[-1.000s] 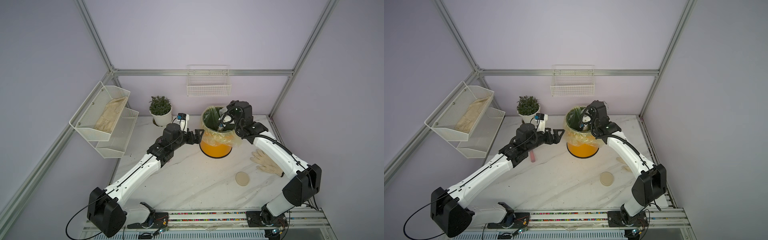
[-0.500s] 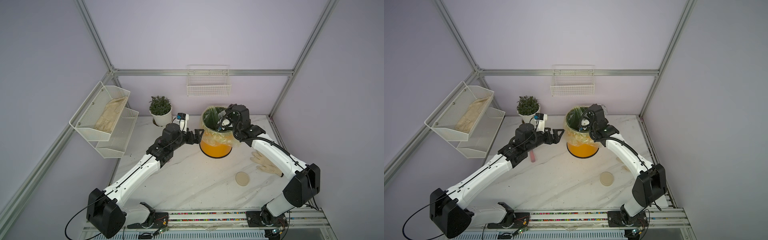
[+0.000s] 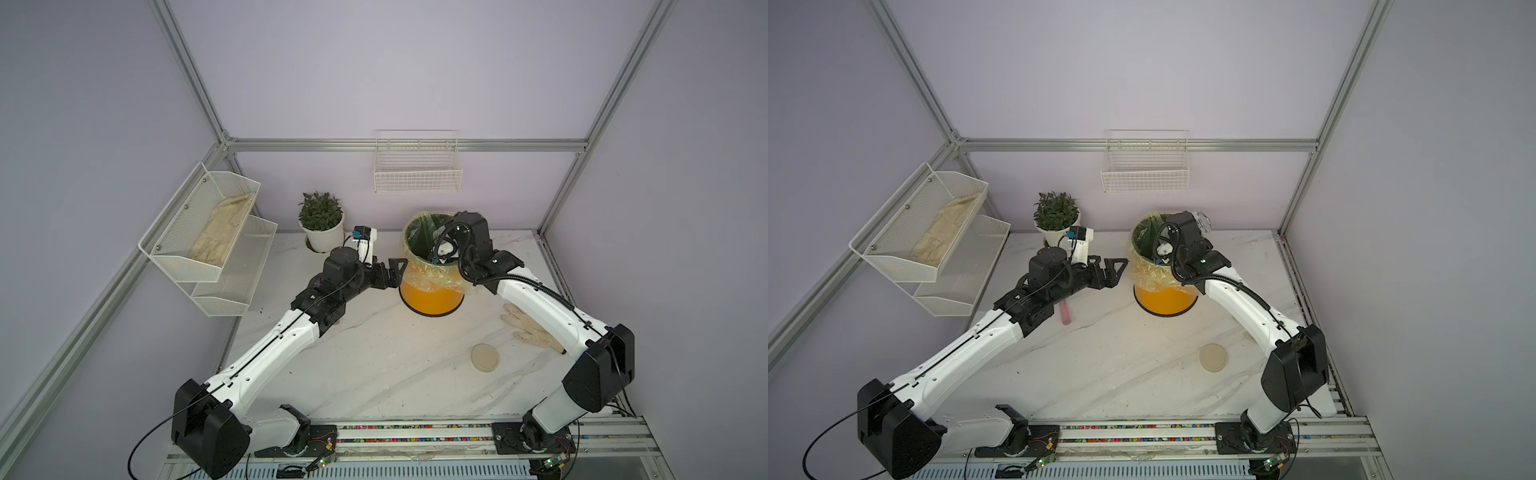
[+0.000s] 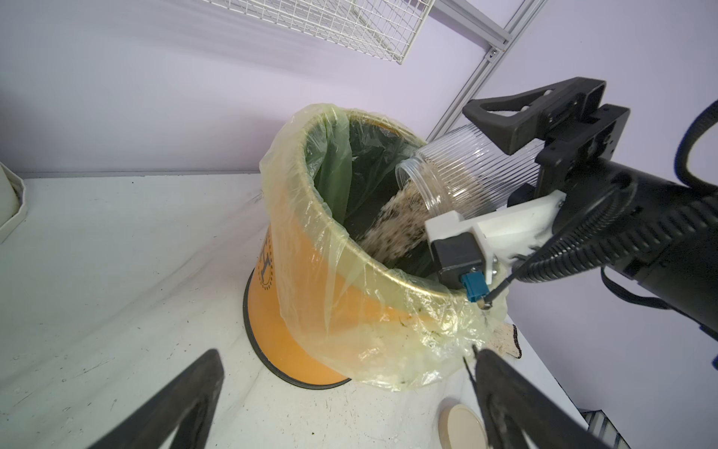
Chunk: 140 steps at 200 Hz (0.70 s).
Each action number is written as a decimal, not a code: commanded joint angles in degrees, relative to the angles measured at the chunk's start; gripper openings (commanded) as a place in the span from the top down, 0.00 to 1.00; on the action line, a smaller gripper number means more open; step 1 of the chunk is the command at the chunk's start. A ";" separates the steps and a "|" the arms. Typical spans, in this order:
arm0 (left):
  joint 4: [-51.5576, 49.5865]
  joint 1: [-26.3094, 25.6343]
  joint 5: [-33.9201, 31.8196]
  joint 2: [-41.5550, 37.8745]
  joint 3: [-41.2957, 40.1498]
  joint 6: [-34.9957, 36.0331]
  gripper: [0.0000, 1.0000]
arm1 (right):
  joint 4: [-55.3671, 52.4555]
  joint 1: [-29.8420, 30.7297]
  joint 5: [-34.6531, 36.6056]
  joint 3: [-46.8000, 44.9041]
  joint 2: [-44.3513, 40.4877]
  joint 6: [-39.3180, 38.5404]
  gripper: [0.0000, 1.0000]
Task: Empty expired oatmeal from jars
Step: Pour the expired oatmeal into the trash bin.
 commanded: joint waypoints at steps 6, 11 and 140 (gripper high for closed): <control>1.22 0.27 0.78 -2.09 -0.39 -0.92 0.00 | -0.07 0.99 3.36 4.11 0.16 -10.84 0.98; 1.36 0.27 0.79 -2.32 -0.60 -0.98 0.00 | -1.90 1.18 5.10 5.16 0.79 -10.14 0.98; 1.82 0.27 0.31 -6.37 -3.24 -0.91 0.00 | -15.96 5.33 16.78 23.58 11.61 -10.73 0.98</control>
